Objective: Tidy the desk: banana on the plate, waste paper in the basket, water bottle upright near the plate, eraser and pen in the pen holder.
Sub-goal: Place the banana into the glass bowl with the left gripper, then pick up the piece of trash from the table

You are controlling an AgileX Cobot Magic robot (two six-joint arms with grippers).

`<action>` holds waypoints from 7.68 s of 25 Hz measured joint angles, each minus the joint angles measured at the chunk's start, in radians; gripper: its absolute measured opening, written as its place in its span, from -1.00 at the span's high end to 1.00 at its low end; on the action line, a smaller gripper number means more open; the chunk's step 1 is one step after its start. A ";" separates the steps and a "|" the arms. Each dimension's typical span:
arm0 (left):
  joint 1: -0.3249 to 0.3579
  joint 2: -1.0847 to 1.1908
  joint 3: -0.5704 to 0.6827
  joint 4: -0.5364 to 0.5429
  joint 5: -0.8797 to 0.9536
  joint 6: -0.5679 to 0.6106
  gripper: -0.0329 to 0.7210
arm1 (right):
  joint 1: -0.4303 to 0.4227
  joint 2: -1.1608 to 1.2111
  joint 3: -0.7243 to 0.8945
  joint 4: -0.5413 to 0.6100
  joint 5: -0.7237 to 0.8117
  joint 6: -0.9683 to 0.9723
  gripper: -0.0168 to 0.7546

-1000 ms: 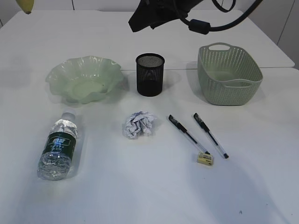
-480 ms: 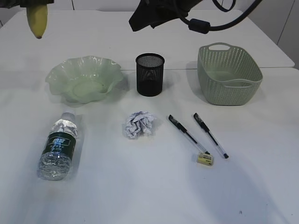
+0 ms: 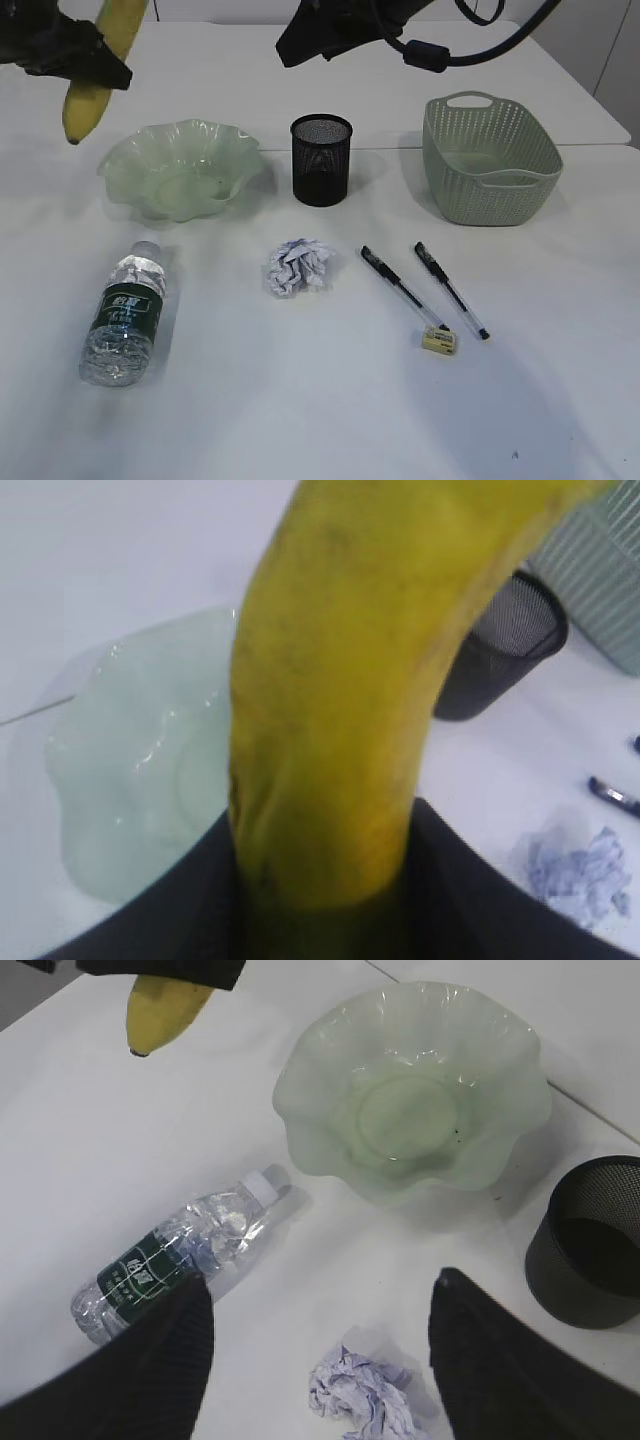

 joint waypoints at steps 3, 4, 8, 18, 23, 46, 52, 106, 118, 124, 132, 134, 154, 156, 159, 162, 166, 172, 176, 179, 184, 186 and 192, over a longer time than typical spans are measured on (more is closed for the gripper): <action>-0.019 0.044 -0.070 0.131 0.079 -0.089 0.13 | 0.000 0.000 0.000 0.000 0.000 0.002 -0.34; -0.026 0.055 -0.088 0.157 0.098 -0.112 0.13 | 0.000 0.000 0.000 0.000 0.000 0.002 -0.34; -0.047 0.106 -0.153 0.207 0.139 -0.190 0.13 | 0.000 0.000 0.000 0.000 0.000 0.002 -0.34; -0.053 0.271 -0.368 0.237 0.262 -0.374 0.10 | 0.000 0.000 0.000 0.000 0.000 0.002 -0.34; -0.053 0.335 -0.417 0.236 0.274 -0.421 0.10 | 0.000 0.000 0.000 0.000 -0.002 0.002 -0.34; -0.055 0.554 -0.566 0.048 0.217 -0.442 0.10 | 0.000 0.000 0.000 0.000 -0.012 0.002 -0.34; -0.055 0.582 -0.568 0.004 0.208 -0.443 0.10 | 0.000 0.000 0.000 0.000 -0.025 0.002 -0.35; -0.055 0.602 -0.617 -0.002 0.210 -0.445 0.03 | 0.000 0.000 0.000 0.002 -0.026 0.002 -0.35; -0.045 0.506 -0.838 0.043 0.312 -0.445 0.03 | 0.000 0.000 0.000 0.002 -0.026 0.002 -0.35; -0.041 0.412 -0.842 0.083 0.387 -0.448 0.03 | 0.000 0.000 0.000 -0.034 -0.017 0.002 -0.35; -0.038 0.247 -0.842 0.085 0.412 -0.449 0.03 | 0.000 0.000 0.000 -0.121 0.046 0.002 -0.35; -0.038 0.191 -0.842 0.085 0.426 -0.449 0.03 | 0.000 0.000 0.000 -0.136 0.070 0.002 -0.35; -0.038 -0.340 -0.856 0.199 0.460 -0.554 0.03 | 0.000 0.000 0.000 -0.329 0.177 0.047 -0.35; -0.038 -0.367 -0.856 0.209 0.462 -0.561 0.03 | 0.000 0.000 0.000 -0.329 0.177 0.048 -0.35; -0.038 -0.403 -0.856 0.231 0.462 -0.568 0.03 | 0.000 0.000 0.000 -0.329 0.177 0.048 -0.35; -0.038 -0.433 -0.857 0.285 0.462 -0.570 0.04 | 0.000 0.000 0.000 -0.329 0.177 0.048 -0.35; -0.038 -0.454 -0.857 0.409 0.464 -0.571 0.04 | 0.000 0.000 0.000 -0.310 0.177 0.048 -0.35; -0.038 -0.456 -0.841 0.708 0.464 -0.603 0.04 | 0.000 0.000 0.000 -0.299 0.179 0.048 -0.34; -0.038 -0.456 -0.790 0.842 0.466 -0.609 0.04 | 0.000 0.000 0.000 -0.299 0.179 0.048 -0.35; -0.038 -0.456 -0.751 0.890 0.466 -0.612 0.04 | 0.000 0.003 0.000 -0.299 0.179 0.048 -0.35; -0.038 -0.456 -0.697 0.903 0.466 -0.622 0.04 | 0.000 0.064 -0.002 -0.305 0.179 0.048 -0.35; -0.038 -0.456 -0.688 0.913 0.467 -0.624 0.04 | 0.000 0.098 -0.002 -0.307 0.179 0.048 -0.35; -0.038 -0.456 -0.685 0.916 0.467 -0.625 0.04 | 0.000 0.170 -0.002 -0.345 0.177 0.048 -0.35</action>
